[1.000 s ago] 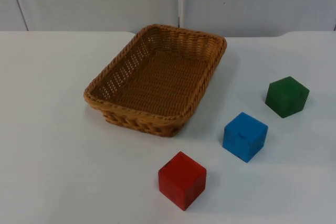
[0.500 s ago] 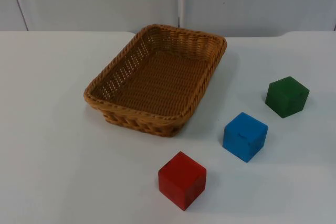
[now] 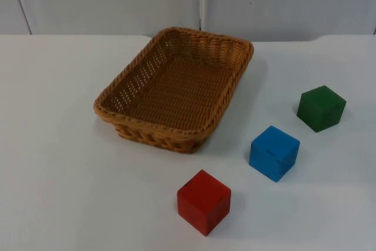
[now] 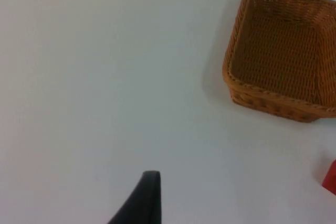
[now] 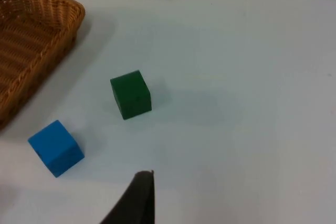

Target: Pick up one cube with each hand and place exactly two cubes into the same basket, leaving the remaining cube outside.

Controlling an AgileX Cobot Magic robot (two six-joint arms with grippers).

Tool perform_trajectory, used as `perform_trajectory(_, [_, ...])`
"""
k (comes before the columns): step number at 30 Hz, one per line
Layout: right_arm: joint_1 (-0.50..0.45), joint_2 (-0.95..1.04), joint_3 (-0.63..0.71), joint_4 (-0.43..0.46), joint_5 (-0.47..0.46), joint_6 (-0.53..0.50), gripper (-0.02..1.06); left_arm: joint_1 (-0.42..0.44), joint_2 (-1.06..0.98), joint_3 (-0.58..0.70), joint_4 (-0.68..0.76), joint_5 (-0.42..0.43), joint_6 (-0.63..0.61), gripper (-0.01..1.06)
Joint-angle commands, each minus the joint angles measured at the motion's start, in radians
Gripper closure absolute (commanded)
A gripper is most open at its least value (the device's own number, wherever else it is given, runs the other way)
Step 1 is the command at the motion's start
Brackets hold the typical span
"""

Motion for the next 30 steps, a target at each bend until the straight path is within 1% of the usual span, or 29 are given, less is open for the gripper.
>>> perform_trajectory(1, [-0.008,0.020,-0.025,-0.001,-0.004,-0.001,0.00,0.003,0.028,-0.023,-0.014,-0.015,0.013,0.00])
perform_trajectory(8, [-0.008,0.108,-0.084,-0.001,-0.007,-0.008,0.00,0.003,0.103,-0.087,-0.014,-0.034,0.044,0.00])
perform_trajectory(11, [-0.008,0.185,-0.121,-0.001,-0.007,-0.021,0.00,0.003,0.152,-0.121,-0.016,-0.048,0.052,0.00])
perform_trajectory(19, [-0.008,0.332,-0.173,-0.001,-0.009,-0.036,0.00,0.003,0.233,-0.140,-0.025,-0.068,0.075,0.00])
perform_trajectory(25, [-0.006,0.439,-0.219,-0.001,-0.015,-0.042,0.00,0.003,0.301,-0.140,-0.074,-0.089,0.132,0.00])
perform_trajectory(30, [-0.004,0.546,-0.275,0.001,-0.017,-0.066,0.00,0.003,0.379,-0.174,-0.100,-0.091,0.167,0.00])
